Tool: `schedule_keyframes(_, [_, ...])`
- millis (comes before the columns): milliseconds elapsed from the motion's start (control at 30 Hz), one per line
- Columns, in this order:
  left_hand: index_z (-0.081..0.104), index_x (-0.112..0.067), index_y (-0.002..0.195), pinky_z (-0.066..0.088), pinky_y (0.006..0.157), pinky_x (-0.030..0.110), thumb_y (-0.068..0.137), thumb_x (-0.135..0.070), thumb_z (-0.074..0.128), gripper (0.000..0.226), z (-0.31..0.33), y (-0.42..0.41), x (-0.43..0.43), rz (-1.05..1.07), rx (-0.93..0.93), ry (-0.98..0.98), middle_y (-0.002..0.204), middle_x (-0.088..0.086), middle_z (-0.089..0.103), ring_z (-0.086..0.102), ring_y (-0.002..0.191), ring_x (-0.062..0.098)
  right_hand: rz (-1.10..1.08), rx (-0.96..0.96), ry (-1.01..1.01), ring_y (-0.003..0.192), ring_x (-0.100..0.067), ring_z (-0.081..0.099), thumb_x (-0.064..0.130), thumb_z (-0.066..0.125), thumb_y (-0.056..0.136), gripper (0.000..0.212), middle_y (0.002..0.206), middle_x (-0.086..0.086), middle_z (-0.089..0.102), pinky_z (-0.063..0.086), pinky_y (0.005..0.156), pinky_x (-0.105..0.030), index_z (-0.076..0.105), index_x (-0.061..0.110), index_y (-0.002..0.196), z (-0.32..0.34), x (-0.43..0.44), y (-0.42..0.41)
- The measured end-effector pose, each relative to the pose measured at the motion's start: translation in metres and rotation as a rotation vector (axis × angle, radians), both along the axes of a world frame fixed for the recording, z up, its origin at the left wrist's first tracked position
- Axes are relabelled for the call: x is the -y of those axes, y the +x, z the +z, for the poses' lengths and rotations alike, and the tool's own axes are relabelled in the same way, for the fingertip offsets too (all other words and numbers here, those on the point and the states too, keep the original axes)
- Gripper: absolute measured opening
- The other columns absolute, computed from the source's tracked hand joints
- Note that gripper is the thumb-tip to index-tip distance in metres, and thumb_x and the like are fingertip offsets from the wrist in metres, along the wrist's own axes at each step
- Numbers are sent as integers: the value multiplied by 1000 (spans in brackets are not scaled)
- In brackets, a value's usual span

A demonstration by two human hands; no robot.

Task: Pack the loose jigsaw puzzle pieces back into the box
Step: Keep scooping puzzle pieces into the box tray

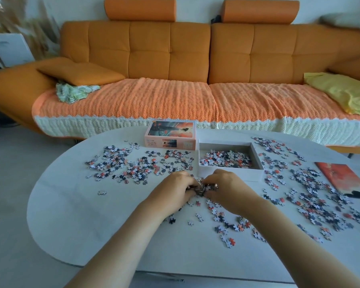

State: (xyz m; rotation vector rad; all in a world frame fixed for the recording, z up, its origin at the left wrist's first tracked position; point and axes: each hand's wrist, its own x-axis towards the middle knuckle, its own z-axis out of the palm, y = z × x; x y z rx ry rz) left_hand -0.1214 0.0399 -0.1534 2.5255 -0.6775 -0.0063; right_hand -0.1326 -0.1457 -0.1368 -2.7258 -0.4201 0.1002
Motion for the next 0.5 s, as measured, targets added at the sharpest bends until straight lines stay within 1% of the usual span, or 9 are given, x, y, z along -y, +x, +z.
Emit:
schedule_keyframes(67, [73,-23,109,46,76,24,89,-15,68,22,4,1,3,21,-11,-45,97,-8,62,58,89,11,-19,-23,57,77,-10,56,25,70,86,22,90,9,58,42,66,-13,71,28,108,3,3,2])
schedule_keyframes(100, [73,-24,107,47,75,25,90,-17,68,20,7,2,4,30,-29,-78,95,-8,63,59,86,10,-30,-39,86,72,-8,56,23,70,86,19,86,11,60,40,59,-10,73,28,104,5,4,4])
schedule_keyframes(167, [74,-25,105,51,73,29,90,-20,67,17,15,5,8,45,-52,-144,93,-8,65,61,80,9,-56,-50,135,62,-5,57,20,70,85,14,77,14,63,41,51,-11,75,27,97,11,9,8])
schedule_keyframes(200, [74,-26,104,52,71,31,90,-22,67,16,19,8,11,54,-50,-170,92,-9,67,62,77,9,-72,-45,157,59,-4,57,21,71,85,12,74,14,64,41,50,-11,75,27,95,15,12,10])
schedule_keyframes(267, [73,-27,106,51,67,27,91,-25,67,16,27,15,18,79,-39,-204,95,-10,70,64,75,9,-104,-30,197,57,-3,57,24,72,85,9,72,13,65,44,51,-13,74,28,93,24,19,16])
schedule_keyframes(333, [72,-24,111,47,69,19,92,-24,66,20,35,23,25,94,-24,-251,101,-12,69,62,83,8,-130,3,214,55,-1,57,25,72,85,9,71,14,66,47,52,-15,73,30,93,32,27,22])
schedule_keyframes(433, [72,-20,113,42,72,11,92,-19,65,22,41,38,37,100,40,-300,104,-8,69,61,90,6,-176,55,246,55,0,56,25,71,86,11,71,16,65,40,46,-8,73,30,95,36,36,33])
schedule_keyframes(500, [72,-19,113,41,72,9,92,-17,65,22,41,48,45,106,95,-276,106,-6,69,60,90,7,-200,104,238,62,-3,58,23,71,86,12,73,17,62,40,48,-8,73,30,95,36,40,40])
